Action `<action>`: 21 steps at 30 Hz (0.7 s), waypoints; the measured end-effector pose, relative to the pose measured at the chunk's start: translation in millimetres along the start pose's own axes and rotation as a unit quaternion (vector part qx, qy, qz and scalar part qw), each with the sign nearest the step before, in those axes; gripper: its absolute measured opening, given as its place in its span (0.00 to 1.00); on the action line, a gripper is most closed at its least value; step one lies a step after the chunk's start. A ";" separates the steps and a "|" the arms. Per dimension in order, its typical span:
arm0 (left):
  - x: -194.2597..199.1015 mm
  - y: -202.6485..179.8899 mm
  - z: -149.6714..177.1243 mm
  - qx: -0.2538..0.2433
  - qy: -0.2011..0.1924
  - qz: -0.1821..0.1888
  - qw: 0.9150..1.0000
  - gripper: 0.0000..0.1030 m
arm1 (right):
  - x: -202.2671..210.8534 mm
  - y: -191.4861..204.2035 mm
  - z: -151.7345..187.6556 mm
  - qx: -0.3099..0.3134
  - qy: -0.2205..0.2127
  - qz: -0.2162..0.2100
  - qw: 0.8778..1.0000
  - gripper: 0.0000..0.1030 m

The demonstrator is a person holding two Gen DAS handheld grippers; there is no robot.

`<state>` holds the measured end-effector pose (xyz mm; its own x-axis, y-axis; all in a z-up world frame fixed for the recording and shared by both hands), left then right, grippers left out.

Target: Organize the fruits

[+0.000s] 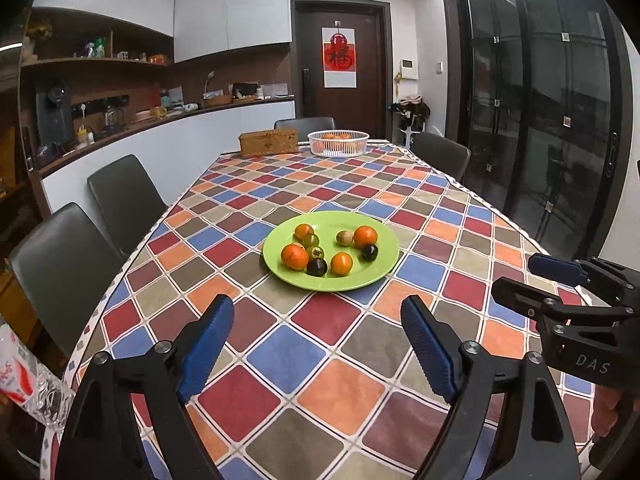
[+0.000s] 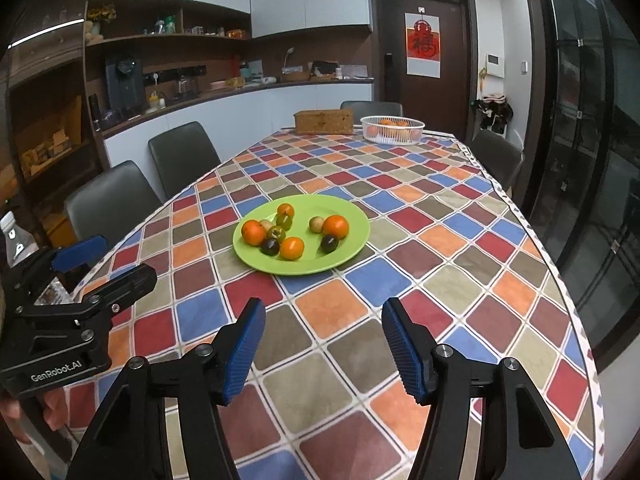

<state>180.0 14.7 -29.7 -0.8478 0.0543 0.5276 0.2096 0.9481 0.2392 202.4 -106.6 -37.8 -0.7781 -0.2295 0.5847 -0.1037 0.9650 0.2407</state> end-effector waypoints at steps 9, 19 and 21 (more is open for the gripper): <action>18.5 -11.0 -1.1 -0.010 -0.012 -0.003 1.000 0.83 | 22.7 -3.9 7.6 -0.002 -0.015 -0.001 1.000 0.60; 30.9 -21.2 -1.4 -0.012 -0.020 -0.001 1.000 0.85 | 38.9 -9.5 11.8 -0.006 -0.026 -0.001 1.000 0.60; 31.3 -21.3 -1.3 -0.012 -0.020 -0.002 1.000 0.85 | 41.3 -9.9 12.3 -0.007 -0.028 -0.001 1.000 0.60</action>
<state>149.7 -4.2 -17.2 -0.8672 0.0638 0.4939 0.2182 0.9402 0.2615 163.7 -124.1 -25.6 -0.8112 -0.2244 0.5400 -0.0976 0.9624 0.2534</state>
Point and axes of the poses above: each gripper's, at about its wrist camera, not at the fingertips, and x roughly against the way its jaws point, y to its left, z to its underside, the point moved 10 cm from there along -x, roughly the way its jaws point, and after that the axes turned 14 degrees about -x, right-handed, at the moved point
